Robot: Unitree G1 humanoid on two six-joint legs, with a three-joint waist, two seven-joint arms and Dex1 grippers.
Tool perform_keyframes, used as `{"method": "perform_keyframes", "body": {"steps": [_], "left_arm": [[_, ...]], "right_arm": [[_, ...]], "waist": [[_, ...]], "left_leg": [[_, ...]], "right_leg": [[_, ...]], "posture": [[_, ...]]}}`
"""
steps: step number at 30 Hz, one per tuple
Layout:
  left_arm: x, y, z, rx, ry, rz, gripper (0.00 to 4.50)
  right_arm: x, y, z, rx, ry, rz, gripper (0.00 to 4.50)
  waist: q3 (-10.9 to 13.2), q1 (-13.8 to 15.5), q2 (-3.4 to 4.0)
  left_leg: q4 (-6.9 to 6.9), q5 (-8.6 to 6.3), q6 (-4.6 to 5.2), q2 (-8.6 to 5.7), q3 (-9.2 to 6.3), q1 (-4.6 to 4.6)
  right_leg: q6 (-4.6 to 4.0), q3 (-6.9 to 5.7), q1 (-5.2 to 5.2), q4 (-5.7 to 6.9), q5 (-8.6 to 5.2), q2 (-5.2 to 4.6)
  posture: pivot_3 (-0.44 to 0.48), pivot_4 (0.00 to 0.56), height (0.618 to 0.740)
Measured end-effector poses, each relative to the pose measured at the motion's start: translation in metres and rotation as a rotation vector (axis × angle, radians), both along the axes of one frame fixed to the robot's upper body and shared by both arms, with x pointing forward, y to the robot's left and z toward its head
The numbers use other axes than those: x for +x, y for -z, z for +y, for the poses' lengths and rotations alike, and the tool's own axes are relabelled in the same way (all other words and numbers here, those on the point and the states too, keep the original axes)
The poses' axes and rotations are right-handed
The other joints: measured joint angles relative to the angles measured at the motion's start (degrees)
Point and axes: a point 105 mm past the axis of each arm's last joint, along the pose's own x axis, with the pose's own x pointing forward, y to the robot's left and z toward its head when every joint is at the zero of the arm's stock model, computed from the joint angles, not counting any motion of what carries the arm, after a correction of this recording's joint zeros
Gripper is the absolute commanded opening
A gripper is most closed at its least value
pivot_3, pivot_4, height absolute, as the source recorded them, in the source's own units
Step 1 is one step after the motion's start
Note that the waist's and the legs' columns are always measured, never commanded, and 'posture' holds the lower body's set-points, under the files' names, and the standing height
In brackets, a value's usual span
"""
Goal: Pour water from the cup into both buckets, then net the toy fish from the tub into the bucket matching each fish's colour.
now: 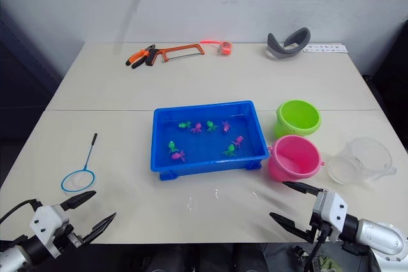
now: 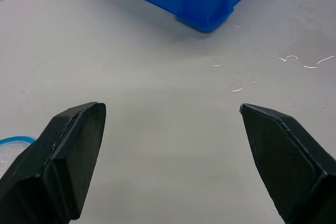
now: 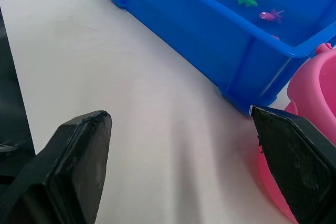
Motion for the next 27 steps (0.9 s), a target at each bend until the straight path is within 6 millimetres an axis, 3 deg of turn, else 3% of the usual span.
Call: {"method": "perform_keyframes", "body": {"steps": [4,6,8,10,15,21,24,27], "left_arm": [[0.003,-0.010,-0.005,-0.105,-0.003,0.009,4.45],[0.005,-0.031,-0.028,-0.258,0.094,0.039,4.45],[0.005,-0.060,-0.077,-0.359,0.321,0.031,4.45],[0.006,-0.067,-0.096,-0.365,0.414,0.040,4.45],[0.014,-0.076,-0.119,-0.364,0.547,0.045,4.45],[0.040,-0.108,-0.165,-0.350,0.746,-0.033,4.45],[0.045,-0.121,-0.179,-0.379,0.792,-0.037,4.45],[0.045,-0.117,-0.182,-0.403,0.780,0.008,4.45]], "right_arm": [[-0.001,-0.001,0.001,0.054,0.038,0.007,4.50],[-0.007,-0.005,-0.002,0.167,0.140,0.035,4.50],[-0.015,-0.011,-0.024,0.231,0.343,0.016,4.50],[-0.023,-0.012,-0.040,0.246,0.474,0.004,4.50],[-0.049,-0.008,-0.078,0.274,0.783,-0.026,4.50],[-0.080,0.001,-0.124,0.332,1.240,-0.132,4.50],[-0.076,-0.002,-0.136,0.346,1.322,-0.173,4.50],[-0.067,-0.006,-0.139,0.329,1.322,-0.182,4.50]], "waist": [[0.01,0.07,-0.03],[0.05,0.68,0.01],[-0.03,1.28,0.41],[-0.09,1.27,0.51],[-0.13,1.03,0.59],[-0.23,1.06,0.74],[-0.24,0.16,0.76],[-0.26,-0.29,0.81]], "left_leg": [[0.00,-0.03,-0.08,0.02,-0.04,0.00],[0.01,-0.07,-0.18,0.02,-0.14,-0.05],[0.01,-0.14,-0.25,-0.13,-0.14,-0.04],[-0.01,-0.13,-0.27,-0.14,-0.12,0.01],[-0.10,-0.03,-0.40,-0.09,-0.07,0.07],[-0.14,0.11,-0.50,-0.13,-0.06,0.10],[-0.23,0.31,-0.30,-0.12,-0.04,0.12],[-0.69,0.55,-0.38,-0.15,0.00,0.24]], "right_leg": [[0.00,-0.01,0.01,0.00,0.00,0.00],[-0.03,0.01,0.01,0.01,-0.02,-0.02],[-0.06,0.24,0.08,-0.09,-0.03,-0.03],[-0.05,0.24,0.11,-0.06,-0.03,-0.01],[-0.05,0.26,0.06,0.05,-0.03,0.10],[-0.03,0.34,-0.03,0.29,-0.02,0.09],[-0.03,0.35,-0.06,0.32,-0.02,0.15],[-0.01,0.35,-0.08,0.23,-0.04,0.17]], "posture": [[0.000,0.150,0.740],[0.000,0.150,0.740],[0.000,0.150,0.740],[0.000,0.150,0.740],[0.000,0.150,0.740],[0.000,0.150,0.740],[0.000,0.150,0.740],[0.000,0.150,0.740]]}}
